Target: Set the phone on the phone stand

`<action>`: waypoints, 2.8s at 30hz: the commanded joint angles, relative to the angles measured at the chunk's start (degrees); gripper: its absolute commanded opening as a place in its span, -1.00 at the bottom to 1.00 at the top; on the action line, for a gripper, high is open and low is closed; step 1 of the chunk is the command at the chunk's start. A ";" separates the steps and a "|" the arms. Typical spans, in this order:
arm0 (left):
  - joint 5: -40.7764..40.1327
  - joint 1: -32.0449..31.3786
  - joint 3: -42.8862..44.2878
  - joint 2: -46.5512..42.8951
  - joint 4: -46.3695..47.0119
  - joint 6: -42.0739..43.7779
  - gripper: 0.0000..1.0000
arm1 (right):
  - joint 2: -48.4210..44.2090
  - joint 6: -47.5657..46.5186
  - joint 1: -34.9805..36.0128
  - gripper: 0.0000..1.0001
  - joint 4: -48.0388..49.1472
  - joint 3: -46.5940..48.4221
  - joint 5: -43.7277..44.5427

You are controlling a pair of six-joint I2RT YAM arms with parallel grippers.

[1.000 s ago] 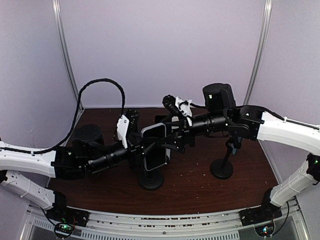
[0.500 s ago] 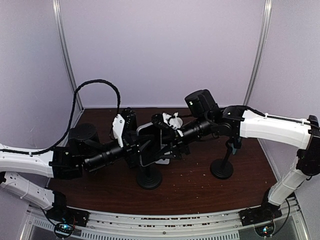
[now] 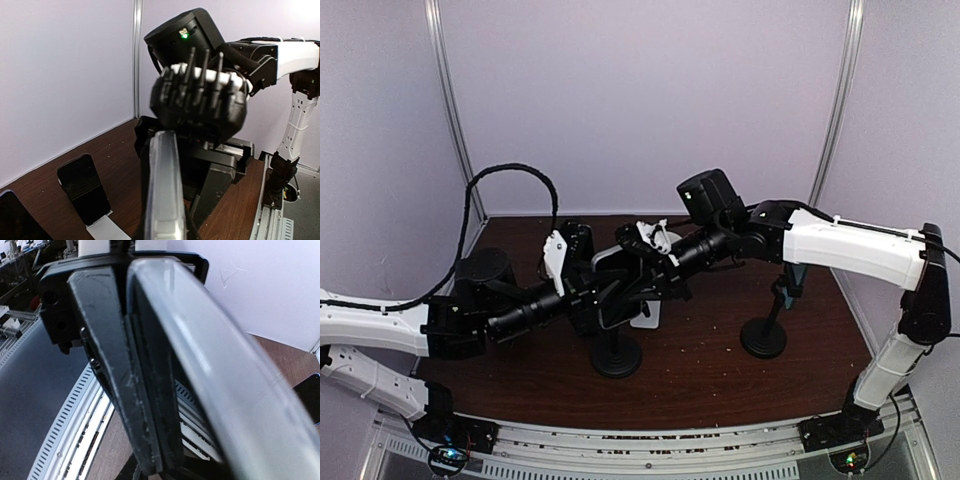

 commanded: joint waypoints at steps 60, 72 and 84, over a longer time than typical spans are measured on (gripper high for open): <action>9.24 5.69 -29.03 15.90 55.32 2.41 -0.17 | 1.87 -9.47 -1.77 -1.00 -12.88 2.06 7.48; 15.02 7.52 -26.56 17.27 54.72 0.66 -0.09 | 1.34 -8.59 -1.67 -1.00 -11.31 1.50 7.57; 18.80 8.13 -24.91 13.06 42.50 4.59 -1.00 | 1.85 -10.44 -1.78 -1.00 -16.47 3.28 14.31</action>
